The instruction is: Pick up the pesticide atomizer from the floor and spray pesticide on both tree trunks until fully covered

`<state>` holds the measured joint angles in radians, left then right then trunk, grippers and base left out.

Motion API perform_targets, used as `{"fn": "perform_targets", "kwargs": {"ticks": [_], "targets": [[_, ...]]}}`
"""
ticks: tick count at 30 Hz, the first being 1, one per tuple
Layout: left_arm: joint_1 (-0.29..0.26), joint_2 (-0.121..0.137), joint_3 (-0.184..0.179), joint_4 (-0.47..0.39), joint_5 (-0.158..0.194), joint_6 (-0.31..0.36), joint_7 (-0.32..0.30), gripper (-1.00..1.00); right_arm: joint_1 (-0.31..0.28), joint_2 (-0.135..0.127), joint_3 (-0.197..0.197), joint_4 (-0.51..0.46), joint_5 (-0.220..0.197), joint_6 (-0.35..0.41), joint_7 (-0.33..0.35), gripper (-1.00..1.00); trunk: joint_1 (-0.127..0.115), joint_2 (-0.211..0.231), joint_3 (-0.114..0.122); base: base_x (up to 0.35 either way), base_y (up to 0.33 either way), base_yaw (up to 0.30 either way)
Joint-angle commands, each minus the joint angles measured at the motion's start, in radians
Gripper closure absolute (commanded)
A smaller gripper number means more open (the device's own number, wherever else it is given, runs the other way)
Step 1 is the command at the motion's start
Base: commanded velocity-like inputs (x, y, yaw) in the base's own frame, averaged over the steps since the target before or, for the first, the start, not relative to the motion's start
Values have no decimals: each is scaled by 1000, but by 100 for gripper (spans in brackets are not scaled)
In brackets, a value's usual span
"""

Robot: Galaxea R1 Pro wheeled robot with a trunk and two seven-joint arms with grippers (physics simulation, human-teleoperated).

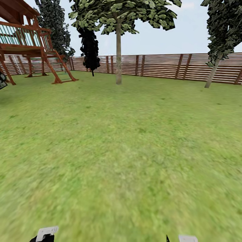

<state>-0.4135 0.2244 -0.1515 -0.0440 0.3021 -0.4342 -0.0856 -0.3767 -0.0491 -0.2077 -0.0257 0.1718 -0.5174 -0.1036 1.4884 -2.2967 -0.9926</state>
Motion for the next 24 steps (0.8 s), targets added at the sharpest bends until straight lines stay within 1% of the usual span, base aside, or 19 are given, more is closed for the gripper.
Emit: {"fn": "perform_targets", "kwargs": {"ticks": [1,24], "targets": [[-1,1,-6,1,11,-3,-5,100,-1,0,-5,1,11,-3,-5,-100,0,0,-1,340,0,0],[-1,1,-6,1,11,-3,-5,100,-1,0,-6,1,11,-3,-5,-100,0,0,-1,340,0,0]]}}
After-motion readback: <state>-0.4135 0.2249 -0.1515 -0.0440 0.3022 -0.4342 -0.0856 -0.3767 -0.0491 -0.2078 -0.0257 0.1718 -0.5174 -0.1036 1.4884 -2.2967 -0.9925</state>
